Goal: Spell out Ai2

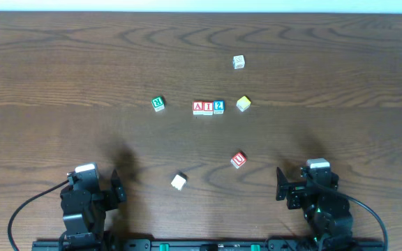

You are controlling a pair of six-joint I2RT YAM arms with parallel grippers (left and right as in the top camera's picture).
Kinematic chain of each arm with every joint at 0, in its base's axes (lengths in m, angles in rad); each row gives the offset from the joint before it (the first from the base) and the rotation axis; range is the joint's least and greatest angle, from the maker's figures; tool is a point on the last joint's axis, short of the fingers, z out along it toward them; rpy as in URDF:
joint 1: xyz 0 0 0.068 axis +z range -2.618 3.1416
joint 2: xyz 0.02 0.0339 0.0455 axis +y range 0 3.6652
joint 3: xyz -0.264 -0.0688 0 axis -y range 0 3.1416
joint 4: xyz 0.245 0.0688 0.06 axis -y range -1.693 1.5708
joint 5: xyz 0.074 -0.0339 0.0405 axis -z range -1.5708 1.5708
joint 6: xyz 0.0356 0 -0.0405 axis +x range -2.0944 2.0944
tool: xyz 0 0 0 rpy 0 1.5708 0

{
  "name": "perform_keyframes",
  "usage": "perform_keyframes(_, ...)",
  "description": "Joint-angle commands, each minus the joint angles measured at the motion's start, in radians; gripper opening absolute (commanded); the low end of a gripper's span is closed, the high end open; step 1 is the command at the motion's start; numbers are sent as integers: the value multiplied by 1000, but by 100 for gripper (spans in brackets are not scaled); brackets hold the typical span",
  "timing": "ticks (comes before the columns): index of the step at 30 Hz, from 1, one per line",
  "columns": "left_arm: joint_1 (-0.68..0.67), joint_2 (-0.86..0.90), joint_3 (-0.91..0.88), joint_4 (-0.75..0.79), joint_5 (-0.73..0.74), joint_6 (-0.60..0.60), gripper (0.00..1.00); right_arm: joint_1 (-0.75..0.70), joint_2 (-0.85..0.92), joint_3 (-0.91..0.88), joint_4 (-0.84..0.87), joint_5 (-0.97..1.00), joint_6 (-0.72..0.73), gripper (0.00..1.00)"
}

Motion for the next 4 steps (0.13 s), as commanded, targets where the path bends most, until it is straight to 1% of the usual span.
perform_keyframes(1,6,-6,-12,-5,0,7,95,-8,-7,-2,1,-13,-17,99)
perform_keyframes(4,6,-6,-12,-5,-1,7,95,-8,-7,-2,1,-13,-17,99)
